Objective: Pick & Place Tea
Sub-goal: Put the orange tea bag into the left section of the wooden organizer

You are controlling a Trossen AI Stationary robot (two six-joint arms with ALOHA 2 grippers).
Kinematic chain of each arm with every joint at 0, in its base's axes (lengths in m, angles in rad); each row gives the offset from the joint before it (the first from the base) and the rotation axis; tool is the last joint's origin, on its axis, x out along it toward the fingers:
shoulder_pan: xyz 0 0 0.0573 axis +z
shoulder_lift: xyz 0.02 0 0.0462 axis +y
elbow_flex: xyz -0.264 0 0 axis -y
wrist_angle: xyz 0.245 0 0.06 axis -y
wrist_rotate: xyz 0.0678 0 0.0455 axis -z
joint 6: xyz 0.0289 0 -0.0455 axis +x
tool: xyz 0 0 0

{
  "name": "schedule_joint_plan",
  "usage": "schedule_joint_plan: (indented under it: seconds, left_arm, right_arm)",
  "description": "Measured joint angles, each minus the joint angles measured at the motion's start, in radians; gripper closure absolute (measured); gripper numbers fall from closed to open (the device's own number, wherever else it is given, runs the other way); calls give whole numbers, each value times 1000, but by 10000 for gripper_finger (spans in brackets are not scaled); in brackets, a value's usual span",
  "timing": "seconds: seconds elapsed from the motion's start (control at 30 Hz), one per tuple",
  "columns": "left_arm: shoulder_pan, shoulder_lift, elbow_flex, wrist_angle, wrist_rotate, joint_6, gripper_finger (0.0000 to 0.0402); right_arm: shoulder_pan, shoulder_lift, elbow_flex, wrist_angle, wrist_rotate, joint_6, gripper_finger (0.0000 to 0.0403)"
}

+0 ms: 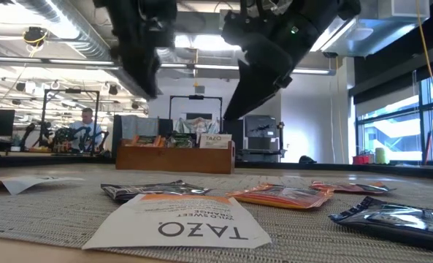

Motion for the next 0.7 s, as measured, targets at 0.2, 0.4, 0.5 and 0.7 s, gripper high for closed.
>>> schedule_joint_plan:
  seconds: [0.2, 0.4, 0.5, 0.7]
  left_arm:
    - [-121, -71, -94, 319, 304, -51, 271]
    - [-292, -25, -193, 657, 253, -259, 272]
    - [-347, 28, -218, 773, 251, -301, 271]
    - [-398, 196, -227, 1047, 260, -372, 265]
  right_arm:
    - [20, 0, 0, -119, -59, 76, 214]
    - [79, 0, 0, -266, -112, 198, 215]
    - [126, 0, 0, -332, -114, 277, 215]
    - [238, -8, 0, -424, -112, 538, 215]
